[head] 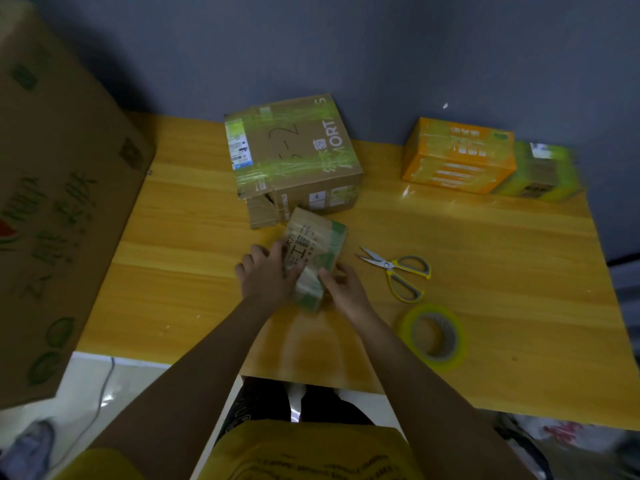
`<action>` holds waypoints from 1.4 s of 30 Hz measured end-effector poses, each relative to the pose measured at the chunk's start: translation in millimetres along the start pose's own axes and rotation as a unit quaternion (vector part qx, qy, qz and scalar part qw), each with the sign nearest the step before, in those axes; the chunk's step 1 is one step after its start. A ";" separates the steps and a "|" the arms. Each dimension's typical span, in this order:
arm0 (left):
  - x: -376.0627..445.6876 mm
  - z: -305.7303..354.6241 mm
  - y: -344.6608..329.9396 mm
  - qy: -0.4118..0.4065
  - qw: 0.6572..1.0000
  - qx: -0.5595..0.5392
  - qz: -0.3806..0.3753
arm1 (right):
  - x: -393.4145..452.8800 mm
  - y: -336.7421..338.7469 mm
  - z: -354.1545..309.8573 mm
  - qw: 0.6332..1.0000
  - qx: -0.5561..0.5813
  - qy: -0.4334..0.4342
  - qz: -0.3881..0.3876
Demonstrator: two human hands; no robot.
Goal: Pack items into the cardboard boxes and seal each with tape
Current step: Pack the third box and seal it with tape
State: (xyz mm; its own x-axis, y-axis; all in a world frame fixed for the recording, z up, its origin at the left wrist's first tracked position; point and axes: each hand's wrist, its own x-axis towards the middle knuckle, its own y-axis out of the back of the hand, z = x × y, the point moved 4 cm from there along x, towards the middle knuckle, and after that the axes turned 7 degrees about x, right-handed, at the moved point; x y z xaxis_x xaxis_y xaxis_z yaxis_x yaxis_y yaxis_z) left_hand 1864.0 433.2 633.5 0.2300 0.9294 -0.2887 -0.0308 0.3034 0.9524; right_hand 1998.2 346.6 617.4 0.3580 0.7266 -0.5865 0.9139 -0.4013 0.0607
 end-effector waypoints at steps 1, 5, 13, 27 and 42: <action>-0.7 -4.1 -3.5 -0.004 1.000 -0.022 -0.008 | 2.0 -0.4 6.7 1.000 0.002 0.006 0.022; -0.6 -16.1 -15.3 0.005 0.979 -0.197 -0.052 | 8.1 6.2 38.9 0.993 0.080 -0.025 0.088; 7.1 -18.3 -41.7 0.049 0.844 -0.498 -0.192 | 4.6 -19.6 9.0 0.992 -0.079 0.088 0.049; 3.3 -21.6 -48.2 0.081 0.769 -0.580 -0.255 | 15.3 -24.3 7.8 0.981 -0.066 0.076 0.165; -2.2 17.0 -21.0 0.012 0.900 -0.338 -0.276 | 58.4 -34.0 -55.3 0.891 -0.338 0.303 -0.031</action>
State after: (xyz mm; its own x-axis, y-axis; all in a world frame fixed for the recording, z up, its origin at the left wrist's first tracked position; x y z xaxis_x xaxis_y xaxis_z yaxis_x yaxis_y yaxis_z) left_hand 1880.7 421.3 615.8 0.3705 0.6001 -0.7090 -0.5044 0.7709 0.3888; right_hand 1998.5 433.6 625.7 0.1539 0.9853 -0.0746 0.7683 -0.0719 0.6360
